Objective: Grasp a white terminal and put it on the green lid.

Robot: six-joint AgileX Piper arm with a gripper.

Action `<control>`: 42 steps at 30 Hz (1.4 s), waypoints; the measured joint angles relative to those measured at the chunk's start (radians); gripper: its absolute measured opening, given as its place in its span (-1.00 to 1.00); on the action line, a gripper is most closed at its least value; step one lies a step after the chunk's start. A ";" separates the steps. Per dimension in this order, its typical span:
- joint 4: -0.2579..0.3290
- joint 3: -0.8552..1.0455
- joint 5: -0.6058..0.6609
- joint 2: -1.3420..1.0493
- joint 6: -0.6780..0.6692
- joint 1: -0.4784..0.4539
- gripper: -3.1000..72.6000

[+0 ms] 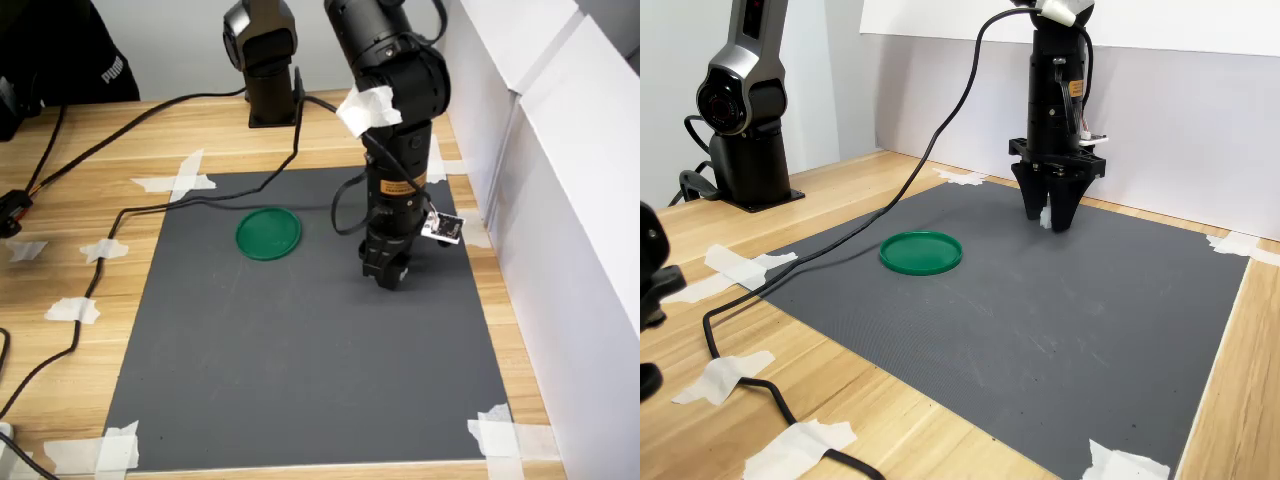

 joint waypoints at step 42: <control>0.049 0.139 0.302 -0.446 -0.017 -0.278 -0.69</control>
